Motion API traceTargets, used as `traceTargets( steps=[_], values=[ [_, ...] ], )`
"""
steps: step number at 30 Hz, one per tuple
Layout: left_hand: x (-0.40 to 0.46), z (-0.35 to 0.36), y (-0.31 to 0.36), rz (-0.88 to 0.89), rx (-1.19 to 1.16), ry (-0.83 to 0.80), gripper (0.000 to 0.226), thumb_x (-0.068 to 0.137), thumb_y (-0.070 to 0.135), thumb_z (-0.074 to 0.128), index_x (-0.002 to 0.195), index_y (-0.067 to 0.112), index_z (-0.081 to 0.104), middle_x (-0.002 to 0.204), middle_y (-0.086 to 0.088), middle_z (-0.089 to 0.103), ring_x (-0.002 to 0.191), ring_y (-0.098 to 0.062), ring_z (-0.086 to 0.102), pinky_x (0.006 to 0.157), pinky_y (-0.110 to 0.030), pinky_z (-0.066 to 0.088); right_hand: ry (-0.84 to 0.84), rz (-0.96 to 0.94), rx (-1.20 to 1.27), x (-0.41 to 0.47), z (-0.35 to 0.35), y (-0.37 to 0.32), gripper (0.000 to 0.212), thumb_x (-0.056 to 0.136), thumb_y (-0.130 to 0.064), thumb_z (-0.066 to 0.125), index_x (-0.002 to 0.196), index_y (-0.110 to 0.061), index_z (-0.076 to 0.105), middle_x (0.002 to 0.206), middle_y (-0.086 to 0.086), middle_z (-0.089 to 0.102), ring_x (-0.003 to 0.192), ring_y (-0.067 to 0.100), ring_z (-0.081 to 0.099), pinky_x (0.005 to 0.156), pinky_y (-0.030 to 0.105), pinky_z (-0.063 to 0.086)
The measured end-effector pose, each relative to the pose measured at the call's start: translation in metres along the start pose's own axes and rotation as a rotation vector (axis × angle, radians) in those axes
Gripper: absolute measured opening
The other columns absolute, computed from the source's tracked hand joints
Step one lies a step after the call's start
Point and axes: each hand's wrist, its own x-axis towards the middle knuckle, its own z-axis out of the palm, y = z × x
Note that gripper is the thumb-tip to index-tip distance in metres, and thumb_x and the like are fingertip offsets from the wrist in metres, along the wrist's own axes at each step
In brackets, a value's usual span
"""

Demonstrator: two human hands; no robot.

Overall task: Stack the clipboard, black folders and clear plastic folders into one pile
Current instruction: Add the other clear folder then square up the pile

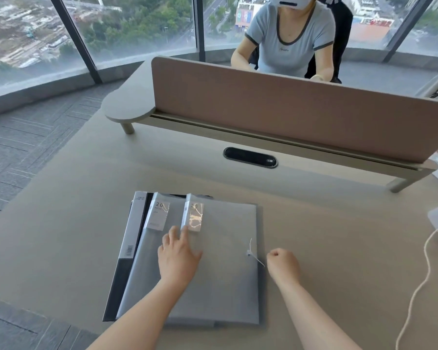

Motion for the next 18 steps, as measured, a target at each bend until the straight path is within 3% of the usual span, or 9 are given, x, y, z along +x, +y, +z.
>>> traceTargets(
  steps=[2,5,11,13,15,18],
  values=[
    [0.003,-0.005,-0.003,-0.086,-0.023,-0.03,0.071,0.087,0.046,0.066,0.147,0.019,0.038,0.142,-0.007,0.046,0.128,-0.029,0.044,0.097,-0.036,0.042,-0.033,0.007,0.004,0.0,0.002,-0.001,0.031,0.078,-0.005,0.045,0.05,-0.016,0.04,0.054,0.007,0.051,0.055,0.028,0.042,0.047,0.029,0.025],
    [0.005,-0.01,-0.005,-0.212,-0.182,-0.084,0.061,0.088,0.042,0.064,0.138,0.014,0.046,0.129,-0.01,0.056,0.123,-0.032,0.047,0.095,-0.039,0.043,-0.067,0.017,0.062,0.0,0.004,-0.004,0.024,0.08,-0.008,0.048,0.056,-0.01,0.055,0.072,0.02,0.07,0.072,0.036,0.066,0.056,0.029,0.038],
    [0.012,-0.012,-0.009,-0.403,-0.524,-0.199,0.059,0.081,0.04,0.071,0.13,0.01,0.058,0.125,-0.01,0.064,0.116,-0.032,0.057,0.095,-0.04,0.049,-0.11,0.09,0.152,0.002,0.008,-0.004,0.029,0.081,-0.006,0.049,0.053,-0.011,0.047,0.071,0.017,0.06,0.083,0.037,0.07,0.065,0.031,0.047],
    [0.013,-0.014,-0.009,-0.41,-0.644,-0.19,0.053,0.082,0.034,0.074,0.126,0.007,0.059,0.12,-0.01,0.065,0.104,-0.027,0.06,0.087,-0.036,0.05,-0.122,0.139,0.264,0.004,0.01,-0.002,0.026,0.081,-0.006,0.054,0.056,-0.012,0.053,0.07,0.015,0.059,0.072,0.034,0.067,0.074,0.043,0.059],
    [0.012,-0.015,-0.009,-0.4,-0.775,-0.176,0.048,0.084,0.027,0.075,0.124,0.006,0.057,0.12,-0.011,0.064,0.1,-0.026,0.062,0.083,-0.036,0.051,-0.124,0.178,0.39,-0.001,0.01,0.0,0.018,0.079,-0.003,0.057,0.062,-0.006,0.058,0.068,0.019,0.061,0.059,0.03,0.062,0.062,0.047,0.058],
    [0.007,-0.023,-0.01,-0.367,-0.922,-0.139,0.037,0.09,0.023,0.071,0.121,0.009,0.057,0.114,-0.01,0.064,0.096,-0.024,0.062,0.077,-0.033,0.046,-0.137,0.191,0.511,-0.013,0.009,0.0,0.018,0.085,-0.005,0.06,0.066,-0.007,0.059,0.064,0.013,0.057,0.053,0.025,0.054,0.047,0.029,0.046]
  ],
)
